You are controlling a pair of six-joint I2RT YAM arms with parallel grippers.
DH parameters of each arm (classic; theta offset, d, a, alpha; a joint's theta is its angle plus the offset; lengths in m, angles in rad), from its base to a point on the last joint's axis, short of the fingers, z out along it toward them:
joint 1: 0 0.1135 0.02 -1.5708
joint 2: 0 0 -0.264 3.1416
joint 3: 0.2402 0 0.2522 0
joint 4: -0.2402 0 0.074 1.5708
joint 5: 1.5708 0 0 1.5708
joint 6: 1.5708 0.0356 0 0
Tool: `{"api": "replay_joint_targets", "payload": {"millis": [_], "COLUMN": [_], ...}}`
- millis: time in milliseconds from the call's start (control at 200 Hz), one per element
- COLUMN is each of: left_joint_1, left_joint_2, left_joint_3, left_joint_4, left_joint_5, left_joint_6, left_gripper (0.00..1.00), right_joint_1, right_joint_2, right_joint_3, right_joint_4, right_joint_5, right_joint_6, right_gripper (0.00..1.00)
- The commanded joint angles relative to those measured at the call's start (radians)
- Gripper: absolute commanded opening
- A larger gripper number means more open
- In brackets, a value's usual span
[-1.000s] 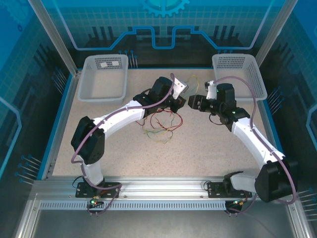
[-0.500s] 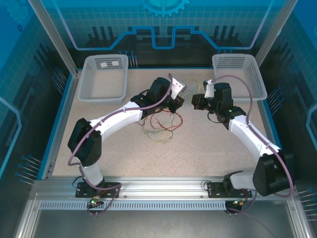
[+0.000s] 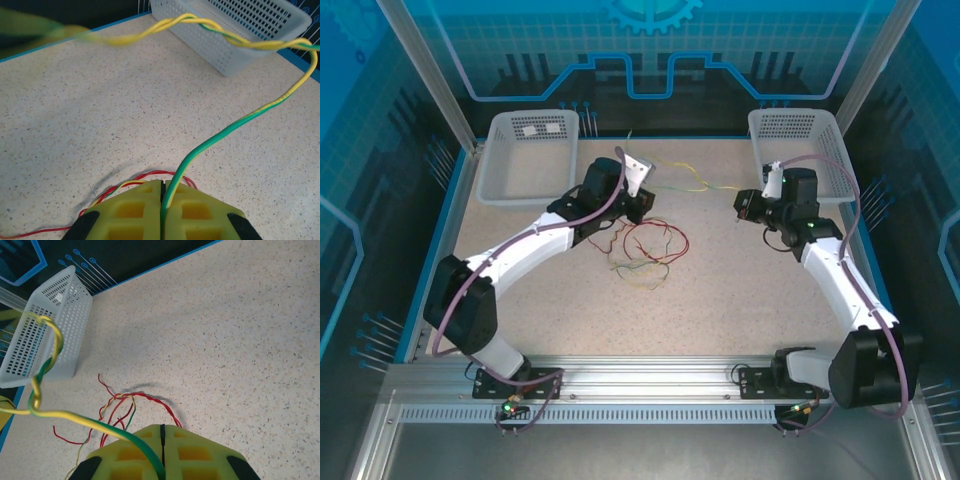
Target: Untangle the cables
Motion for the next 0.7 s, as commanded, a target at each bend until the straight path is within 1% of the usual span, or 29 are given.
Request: {"api": "replay_joint_targets", "payload": {"millis": [0,195,460,695], "left_joint_1": [0.072,0.135,0.211,0.279], "left_joint_2": [-0.069,-0.098,-0.089,-0.088], "left_joint_3": [-0.041,-0.08,-0.114,-0.118], "left_joint_4": [-0.012,-0.002,0.029,0.035], "left_joint_5": [-0.089,-0.128,-0.16,-0.159], "left_joint_6": [-0.014,-0.013,-0.032,-0.042], "left_gripper": [0.0,0.0,0.0,0.0], "right_joint_1": [-0.081,-0.125,-0.176,-0.235], "right_joint_2": [-0.008,-0.002,-0.016,-0.031], "right_joint_3": [0.031,0.04,0.066,0.069], "right_joint_4": [-0.046,-0.06,-0.088,-0.107], "right_joint_5": [0.073,0.078,0.03,0.016], "right_joint_6": [0.046,0.072,0.075,0.071], "right_gripper": [0.0,0.0,0.0,0.0]}}
